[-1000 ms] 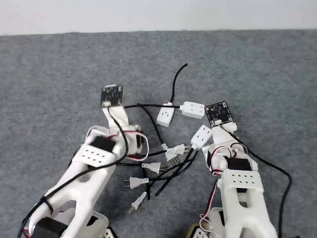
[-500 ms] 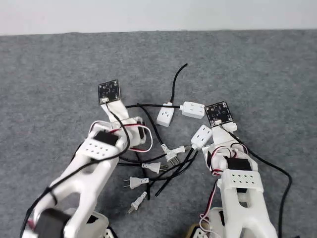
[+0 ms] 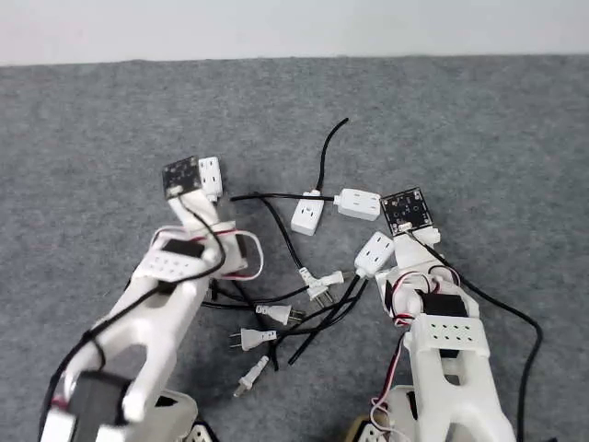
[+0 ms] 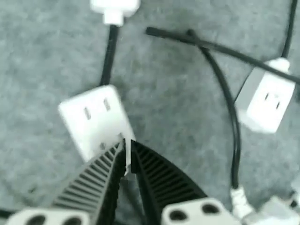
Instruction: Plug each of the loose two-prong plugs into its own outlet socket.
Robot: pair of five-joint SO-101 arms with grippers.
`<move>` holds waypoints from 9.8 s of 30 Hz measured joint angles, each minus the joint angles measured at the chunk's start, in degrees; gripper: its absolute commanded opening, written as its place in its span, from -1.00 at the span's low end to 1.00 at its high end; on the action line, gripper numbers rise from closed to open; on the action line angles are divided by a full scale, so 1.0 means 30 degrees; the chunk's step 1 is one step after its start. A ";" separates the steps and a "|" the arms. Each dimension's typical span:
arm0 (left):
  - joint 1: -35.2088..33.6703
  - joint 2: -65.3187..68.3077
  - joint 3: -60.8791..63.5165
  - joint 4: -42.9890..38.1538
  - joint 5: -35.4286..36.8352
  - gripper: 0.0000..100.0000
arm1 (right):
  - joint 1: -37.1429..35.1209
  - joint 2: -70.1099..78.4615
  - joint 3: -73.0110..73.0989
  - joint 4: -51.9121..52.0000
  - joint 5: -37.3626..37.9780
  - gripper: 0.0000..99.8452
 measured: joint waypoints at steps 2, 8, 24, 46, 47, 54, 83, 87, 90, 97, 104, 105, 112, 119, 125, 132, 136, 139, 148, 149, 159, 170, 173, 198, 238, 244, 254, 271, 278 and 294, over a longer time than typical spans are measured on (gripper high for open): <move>-0.0147 -0.1319 0.1260 0.0000 -0.0293 -0.97 | 0.0000 0.0000 0.0000 0.0000 0.0000 -0.98; -0.0733 -0.3751 0.4337 -0.1289 -0.1114 -0.97 | 0.0000 0.0000 0.0000 0.0000 0.0000 -0.98; -0.1348 -0.3956 0.3722 -0.1436 -0.1084 -0.59 | 0.0000 0.0000 0.0000 0.0000 0.0000 -0.98; -0.2608 -0.3341 0.3341 -0.1436 -0.0879 -0.51 | 0.0000 0.0000 0.0000 0.0000 0.0000 -0.98; -0.2637 -0.2813 0.3048 -0.1436 -0.0586 -0.51 | 0.0000 0.0000 0.0000 0.0000 0.0000 -0.98; -0.2403 0.2432 -0.0615 -0.0557 0.0000 -0.52 | 0.0000 0.0000 0.0000 0.0000 0.0000 -0.98; 0.1348 0.1846 -0.1553 0.0176 -0.1670 -0.97 | 0.0000 0.0000 0.0000 0.0000 0.0000 -0.98; 0.0762 0.1817 -0.1524 0.0703 -0.1875 -0.80 | 0.0000 0.0000 0.0000 0.0000 0.0000 -0.98; 0.0645 0.1788 -0.1582 0.1289 -0.2755 -0.62 | 0.0000 0.0000 0.0000 0.0000 0.0000 -0.98; -0.0322 0.1963 -0.1172 0.3370 -0.4806 -0.59 | 0.0000 0.0000 0.0000 0.0000 0.0000 -0.98; -0.1465 -0.0059 -0.1875 0.5070 -0.5099 -0.67 | 0.0000 0.0000 0.0000 0.0000 0.0000 -0.98; -0.1553 -0.0733 -0.1905 0.5451 -0.5099 -0.67 | 0.0000 0.0000 0.0000 0.0000 0.0000 -0.98; -0.0498 -0.4894 -0.0821 0.5978 -0.6095 -0.67 | 0.0000 0.0000 0.0000 0.0000 0.0000 -0.98; -0.0176 -0.2579 0.0410 0.2256 -0.6037 -0.67 | 0.0000 0.0000 0.0000 0.0000 0.0000 -0.98; -0.0147 0.0996 -0.0469 0.1700 -0.4777 -0.67 | 0.0000 0.0000 0.0000 0.0000 0.0000 -0.98; -0.1114 0.1201 -0.0733 0.1641 -0.3927 -0.67 | 0.0000 0.0000 0.0000 0.0000 0.0000 -0.98; -0.1026 0.1700 -0.0938 0.1114 -0.3927 -0.67 | 0.0000 0.0000 0.0000 0.0000 0.0000 -0.98; -0.0791 0.2520 -0.1553 0.0469 -0.3927 -0.67 | 0.0000 0.0000 0.0000 0.0000 0.0000 -0.98; -0.0234 0.5773 -0.5392 0.1582 -0.4396 -0.67 | 0.0000 0.0000 0.0000 0.0000 0.0000 -0.98; -0.0205 0.6125 -0.5861 0.1905 -0.4425 -0.67 | 0.0000 0.0000 0.0000 0.0000 0.0000 -0.98; 0.0469 0.7883 -0.8879 0.4689 -0.5128 -0.85 | 0.0000 0.0000 0.0000 0.0000 0.0000 -0.98; 0.2110 0.2989 -0.2286 0.3692 -0.5392 -0.63 | 0.0000 0.0000 0.0000 0.0000 0.0000 -0.98; 0.2198 0.0996 -0.0879 0.3399 -0.5480 -0.62 | 0.0000 0.0000 0.0000 0.0000 0.0000 -0.98; -0.6505 -0.7238 0.3341 0.3311 -0.8645 -0.57 | -0.2227 0.0615 -0.4806 0.4513 0.2901 -0.98; -1.0256 -0.7238 0.4894 -0.0586 -1.3158 -0.57 | -0.6300 1.0755 -1.2044 0.6505 1.1223 -0.98; -1.0256 -0.7238 0.5158 -0.1084 -1.3158 -0.57 | -0.2227 0.8938 -1.2044 0.6535 0.8322 -0.98; -1.0256 -0.7238 0.5392 -0.1582 -1.3158 -0.57 | 0.3634 1.0315 -1.2044 0.5480 0.7473 -0.98; -0.9875 -0.7238 0.5392 -0.1612 -1.3158 -0.57 | 1.1897 1.5267 -1.2777 0.1641 0.7853 -0.54; -0.9875 -0.7238 0.5392 -0.1612 -1.3158 -0.57 | 1.2249 1.4125 -1.5209 0.6125 0.7941 -1.00; -0.9875 -0.7238 0.5392 -0.1612 -1.3158 -0.57 | 1.3626 1.4857 -1.5385 0.8029 0.6476 -0.98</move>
